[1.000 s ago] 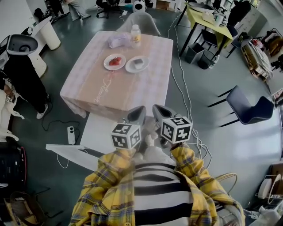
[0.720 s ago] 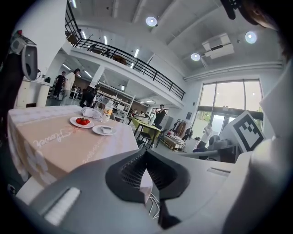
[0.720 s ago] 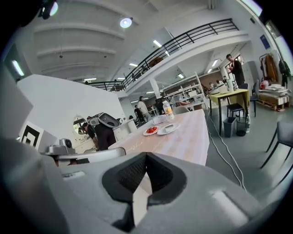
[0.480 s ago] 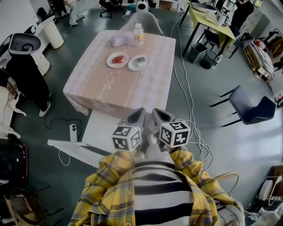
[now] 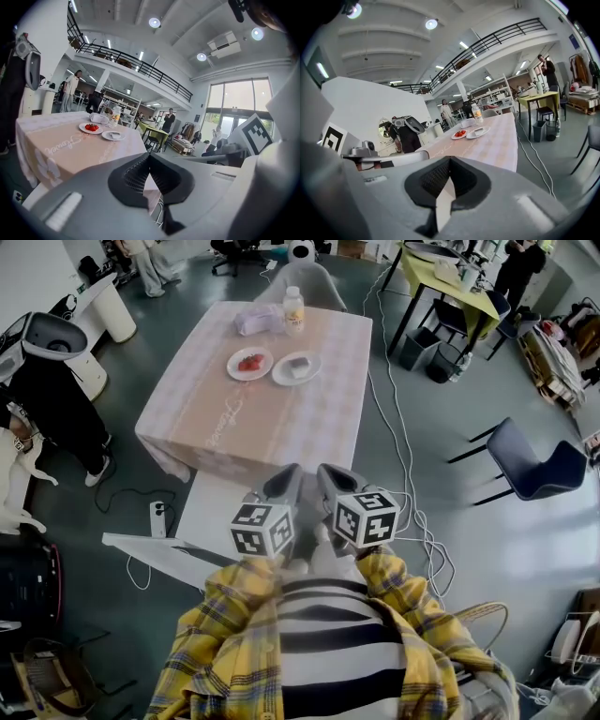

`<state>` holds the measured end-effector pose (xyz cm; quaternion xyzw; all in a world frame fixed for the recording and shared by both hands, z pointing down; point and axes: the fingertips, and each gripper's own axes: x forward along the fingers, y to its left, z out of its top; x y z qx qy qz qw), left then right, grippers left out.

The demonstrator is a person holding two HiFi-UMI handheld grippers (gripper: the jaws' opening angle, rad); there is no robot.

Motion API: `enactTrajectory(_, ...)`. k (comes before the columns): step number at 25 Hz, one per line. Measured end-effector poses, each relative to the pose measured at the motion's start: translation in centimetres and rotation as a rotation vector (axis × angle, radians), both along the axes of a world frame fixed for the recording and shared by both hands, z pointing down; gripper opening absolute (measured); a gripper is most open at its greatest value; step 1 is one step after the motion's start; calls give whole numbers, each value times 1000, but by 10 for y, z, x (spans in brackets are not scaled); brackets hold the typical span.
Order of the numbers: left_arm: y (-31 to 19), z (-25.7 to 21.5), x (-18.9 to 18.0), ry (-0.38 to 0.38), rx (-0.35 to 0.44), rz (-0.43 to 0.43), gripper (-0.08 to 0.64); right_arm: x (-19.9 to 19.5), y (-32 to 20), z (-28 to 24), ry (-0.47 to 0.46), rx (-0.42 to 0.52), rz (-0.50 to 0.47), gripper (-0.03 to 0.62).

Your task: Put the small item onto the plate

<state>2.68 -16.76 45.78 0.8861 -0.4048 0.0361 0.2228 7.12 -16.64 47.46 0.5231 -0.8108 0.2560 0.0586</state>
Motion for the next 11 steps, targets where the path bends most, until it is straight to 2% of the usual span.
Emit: enactTrajectory(11, -9, 3, -8, 16, -8, -8, -2, -6, -10, -4, 15, 19, 6, 1)
